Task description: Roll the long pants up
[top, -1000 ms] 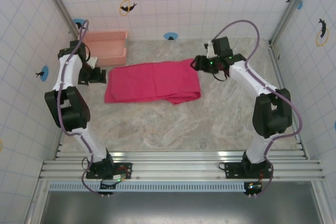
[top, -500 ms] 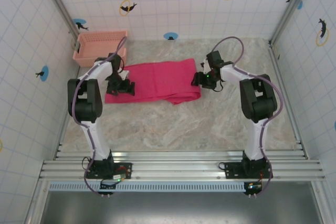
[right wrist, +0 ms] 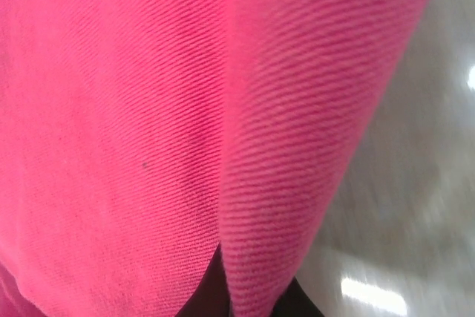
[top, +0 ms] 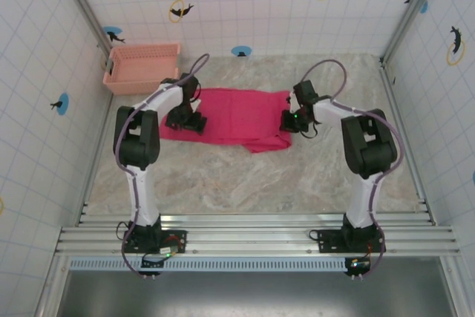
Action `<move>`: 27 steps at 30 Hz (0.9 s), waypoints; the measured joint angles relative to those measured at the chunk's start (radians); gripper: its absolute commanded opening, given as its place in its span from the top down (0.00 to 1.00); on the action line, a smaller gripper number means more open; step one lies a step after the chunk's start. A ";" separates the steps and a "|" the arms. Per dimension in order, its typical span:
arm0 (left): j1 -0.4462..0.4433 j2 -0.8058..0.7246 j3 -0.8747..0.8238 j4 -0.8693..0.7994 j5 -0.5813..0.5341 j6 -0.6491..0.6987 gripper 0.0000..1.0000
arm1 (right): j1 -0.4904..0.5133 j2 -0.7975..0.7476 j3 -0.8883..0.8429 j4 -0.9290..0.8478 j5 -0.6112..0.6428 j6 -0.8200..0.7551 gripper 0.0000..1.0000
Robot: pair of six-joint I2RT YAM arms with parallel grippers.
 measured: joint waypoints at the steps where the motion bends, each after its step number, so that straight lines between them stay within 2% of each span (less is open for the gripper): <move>1: -0.016 0.002 0.007 0.000 0.013 -0.009 0.03 | 0.005 -0.055 -0.057 -0.001 0.018 0.011 1.00; 4: -0.064 0.051 0.103 -0.011 0.071 -0.030 0.03 | 0.040 -0.224 -0.207 -0.010 0.080 0.051 1.00; 8: -0.108 0.192 0.312 -0.019 0.127 -0.062 0.03 | 0.151 -0.424 -0.355 -0.014 0.171 0.119 1.00; 14: -0.140 0.287 0.475 -0.014 0.218 -0.135 0.03 | 0.359 -0.616 -0.527 0.006 0.306 0.272 0.96; 16: -0.150 0.329 0.546 -0.013 0.261 -0.166 0.03 | 0.414 -0.649 -0.573 0.026 0.343 0.326 0.90; 21: -0.159 0.410 0.666 0.063 0.382 -0.235 0.02 | 0.514 -0.601 -0.581 0.045 0.387 0.396 0.70; 24: -0.155 0.437 0.695 0.127 0.441 -0.271 0.03 | 0.583 -0.474 -0.509 0.048 0.375 0.406 0.57; 27: -0.151 0.471 0.738 0.179 0.475 -0.295 0.03 | 0.643 -0.316 -0.365 0.043 0.346 0.400 0.48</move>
